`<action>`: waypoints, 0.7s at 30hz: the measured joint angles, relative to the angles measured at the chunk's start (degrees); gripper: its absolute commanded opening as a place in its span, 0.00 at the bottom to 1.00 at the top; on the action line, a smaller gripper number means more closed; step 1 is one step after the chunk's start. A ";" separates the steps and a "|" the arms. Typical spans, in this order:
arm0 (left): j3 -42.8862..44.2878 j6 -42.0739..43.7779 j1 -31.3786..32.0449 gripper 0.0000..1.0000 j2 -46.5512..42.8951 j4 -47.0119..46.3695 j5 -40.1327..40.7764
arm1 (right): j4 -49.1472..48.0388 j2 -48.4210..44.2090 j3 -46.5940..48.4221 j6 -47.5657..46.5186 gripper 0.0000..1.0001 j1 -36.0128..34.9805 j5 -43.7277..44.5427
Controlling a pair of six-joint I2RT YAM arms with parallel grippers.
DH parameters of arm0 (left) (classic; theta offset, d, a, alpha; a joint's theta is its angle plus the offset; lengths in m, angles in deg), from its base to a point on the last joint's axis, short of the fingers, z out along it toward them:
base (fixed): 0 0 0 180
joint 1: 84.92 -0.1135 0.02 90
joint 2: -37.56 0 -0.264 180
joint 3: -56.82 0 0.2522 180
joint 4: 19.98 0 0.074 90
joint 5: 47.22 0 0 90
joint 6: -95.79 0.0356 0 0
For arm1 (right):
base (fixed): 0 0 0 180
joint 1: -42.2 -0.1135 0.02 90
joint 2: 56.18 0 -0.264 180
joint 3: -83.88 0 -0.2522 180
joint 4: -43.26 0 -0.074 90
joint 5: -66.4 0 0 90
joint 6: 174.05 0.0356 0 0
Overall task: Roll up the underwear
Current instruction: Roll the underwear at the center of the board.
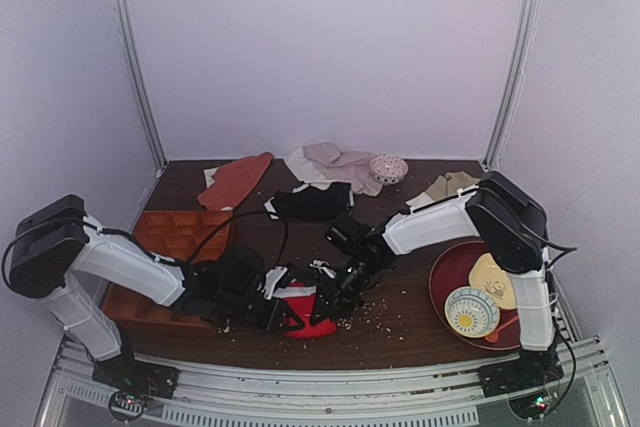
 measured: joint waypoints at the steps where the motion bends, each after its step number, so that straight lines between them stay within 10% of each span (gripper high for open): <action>1: 0.15 0.11 0.00 0.00 0.00 0.35 0.15 | -1.03 -0.15 -0.24 1.07 0.16 0.11 0.31; 21: 1.33 2.21 0.02 0.00 -0.07 2.97 0.63 | -6.03 -0.15 2.51 6.80 0.00 1.51 10.36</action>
